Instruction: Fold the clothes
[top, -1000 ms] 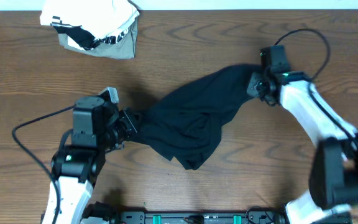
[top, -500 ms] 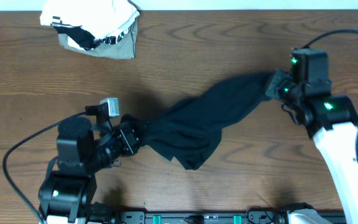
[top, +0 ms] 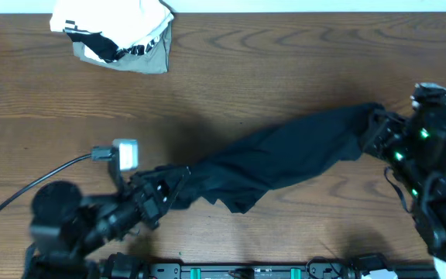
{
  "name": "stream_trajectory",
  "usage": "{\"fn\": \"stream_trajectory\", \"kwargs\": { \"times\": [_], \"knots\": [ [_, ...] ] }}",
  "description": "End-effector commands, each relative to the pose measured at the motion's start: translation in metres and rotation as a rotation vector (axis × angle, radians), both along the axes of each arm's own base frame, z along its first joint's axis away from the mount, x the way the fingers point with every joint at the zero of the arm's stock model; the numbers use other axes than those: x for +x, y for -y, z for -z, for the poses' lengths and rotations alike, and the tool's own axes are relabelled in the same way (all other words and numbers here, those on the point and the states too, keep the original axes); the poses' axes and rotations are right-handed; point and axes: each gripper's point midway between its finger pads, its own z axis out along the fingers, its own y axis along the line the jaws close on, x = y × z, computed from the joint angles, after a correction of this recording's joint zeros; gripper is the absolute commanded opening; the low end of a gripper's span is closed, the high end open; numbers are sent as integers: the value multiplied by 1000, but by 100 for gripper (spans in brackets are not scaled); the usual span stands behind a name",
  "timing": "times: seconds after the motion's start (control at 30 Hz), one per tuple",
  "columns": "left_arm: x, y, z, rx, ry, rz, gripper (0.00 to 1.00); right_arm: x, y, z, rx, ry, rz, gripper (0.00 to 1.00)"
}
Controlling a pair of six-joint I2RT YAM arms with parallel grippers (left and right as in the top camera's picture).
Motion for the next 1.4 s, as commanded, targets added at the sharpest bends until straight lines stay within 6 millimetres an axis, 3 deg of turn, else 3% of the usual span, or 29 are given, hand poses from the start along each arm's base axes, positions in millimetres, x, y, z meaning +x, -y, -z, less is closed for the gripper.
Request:
{"fn": "stream_trajectory", "kwargs": {
  "times": [0.0,0.17,0.33,0.53,0.73,0.9,1.03,1.17,1.37],
  "knots": [
    [-23,0,-47,-19,122,26,6,-11,2,-28,7,38,6,1],
    [-49,-5,-90,-24,212,8,6,-32,10,-56,-10,50,30,1],
    [-65,-12,-114,-23,264,-34,6,-54,24,-86,-32,91,79,1],
    [-78,-17,-131,-35,294,-58,6,-82,33,-112,-39,128,106,1],
    [-65,-26,-132,-30,282,-144,6,-96,49,-122,-68,147,179,1],
    [-27,-36,-129,21,262,-239,6,-89,61,-122,-105,137,245,1],
    [27,-42,-116,93,200,-306,6,-67,64,-119,-124,111,289,1],
    [92,-41,-95,167,137,-332,6,-33,68,-112,-145,71,351,1],
    [202,-38,-34,236,-7,-376,6,38,63,-80,-187,-35,370,1]
  ]
}}
